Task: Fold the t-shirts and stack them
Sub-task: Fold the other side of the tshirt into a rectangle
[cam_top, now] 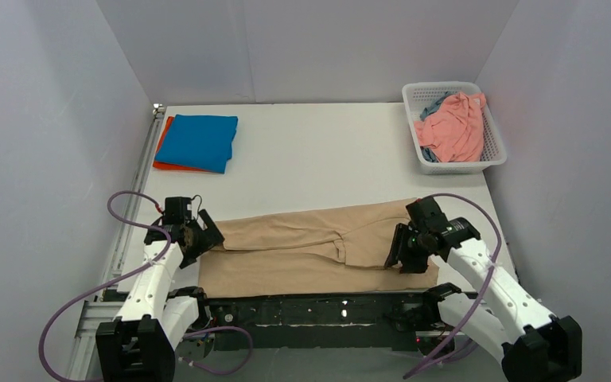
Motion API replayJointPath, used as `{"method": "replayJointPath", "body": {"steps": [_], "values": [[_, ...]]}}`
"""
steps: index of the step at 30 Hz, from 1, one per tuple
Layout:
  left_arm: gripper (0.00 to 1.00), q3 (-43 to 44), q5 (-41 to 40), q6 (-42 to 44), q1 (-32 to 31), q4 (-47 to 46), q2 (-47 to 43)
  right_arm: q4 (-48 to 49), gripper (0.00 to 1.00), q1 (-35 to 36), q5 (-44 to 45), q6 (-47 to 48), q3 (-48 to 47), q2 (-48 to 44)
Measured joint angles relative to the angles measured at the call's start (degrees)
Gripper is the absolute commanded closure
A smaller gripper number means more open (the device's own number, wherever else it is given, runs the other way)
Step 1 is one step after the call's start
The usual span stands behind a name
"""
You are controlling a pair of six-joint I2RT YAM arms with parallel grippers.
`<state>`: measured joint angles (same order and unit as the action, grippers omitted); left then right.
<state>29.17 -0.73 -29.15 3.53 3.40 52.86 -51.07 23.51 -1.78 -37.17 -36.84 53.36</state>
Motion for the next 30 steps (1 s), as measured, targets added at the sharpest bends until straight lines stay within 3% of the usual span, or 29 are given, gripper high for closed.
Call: {"method": "replayJointPath", "body": {"steps": [6,10,14,18,22,30], "values": [[0.02,9.35,-4.57,-4.33,0.0,8.02,-1.01,-10.19,0.18,0.04,-8.41,-6.45,1.77,-15.23],[0.02,15.47,-4.61,-7.45,0.0,10.25,-1.36,-11.5,0.13,0.04,-7.21,-8.31,-2.82,-19.61],[0.02,19.43,1.09,-8.98,0.0,11.56,3.04,-7.69,0.13,0.04,-5.16,-9.92,-4.7,-14.97],[0.02,21.24,10.29,-10.84,-0.81,8.35,13.2,-1.95,0.12,0.04,-3.87,-13.33,-4.04,-6.25],[0.02,21.16,15.87,-10.73,-5.73,5.86,23.12,5.38,0.12,0.0,-3.69,-16.46,-0.52,1.66],[0.02,20.92,14.53,-8.24,-8.22,6.1,36.7,13.2,0.12,-1.75,-2.89,-18.38,3.65,11.3]]}}
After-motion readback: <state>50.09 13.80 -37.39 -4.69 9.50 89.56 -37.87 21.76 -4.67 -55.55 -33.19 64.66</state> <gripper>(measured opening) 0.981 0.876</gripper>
